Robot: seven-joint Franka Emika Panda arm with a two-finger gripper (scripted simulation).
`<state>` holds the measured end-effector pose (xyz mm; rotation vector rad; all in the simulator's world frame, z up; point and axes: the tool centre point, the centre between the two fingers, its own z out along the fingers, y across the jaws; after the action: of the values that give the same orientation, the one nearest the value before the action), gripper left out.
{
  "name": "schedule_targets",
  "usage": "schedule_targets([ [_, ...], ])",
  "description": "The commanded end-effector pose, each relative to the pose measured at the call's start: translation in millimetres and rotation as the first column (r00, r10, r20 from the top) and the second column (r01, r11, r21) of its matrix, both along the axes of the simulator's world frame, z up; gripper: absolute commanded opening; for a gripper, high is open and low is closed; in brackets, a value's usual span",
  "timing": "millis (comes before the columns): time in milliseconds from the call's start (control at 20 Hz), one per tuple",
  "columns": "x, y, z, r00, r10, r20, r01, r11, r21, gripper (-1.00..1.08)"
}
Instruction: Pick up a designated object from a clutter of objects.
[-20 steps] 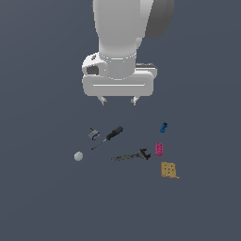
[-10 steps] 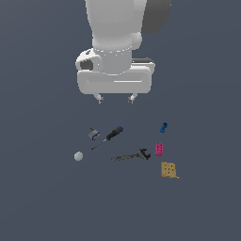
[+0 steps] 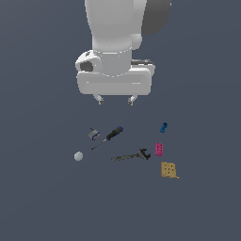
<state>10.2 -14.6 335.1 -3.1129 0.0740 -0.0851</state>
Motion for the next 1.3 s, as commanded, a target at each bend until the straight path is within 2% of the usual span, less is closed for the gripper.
schedule_targets([
  [0, 2, 1, -4, 1.000, -0.022, -0.002, 0.022, 1.000, 0.002, 1.00],
  [350, 9, 6, -21, 0.993, -0.121, -0.009, 0.121, 0.993, 0.009, 1.00],
  [600, 16, 11, -40, 0.974, -0.225, -0.017, 0.225, 0.974, 0.014, 1.00],
  [900, 25, 18, -66, 0.932, -0.361, -0.029, 0.362, 0.932, 0.018, 1.00],
  [1250, 33, 27, -97, 0.858, -0.511, -0.042, 0.512, 0.859, 0.018, 1.00],
])
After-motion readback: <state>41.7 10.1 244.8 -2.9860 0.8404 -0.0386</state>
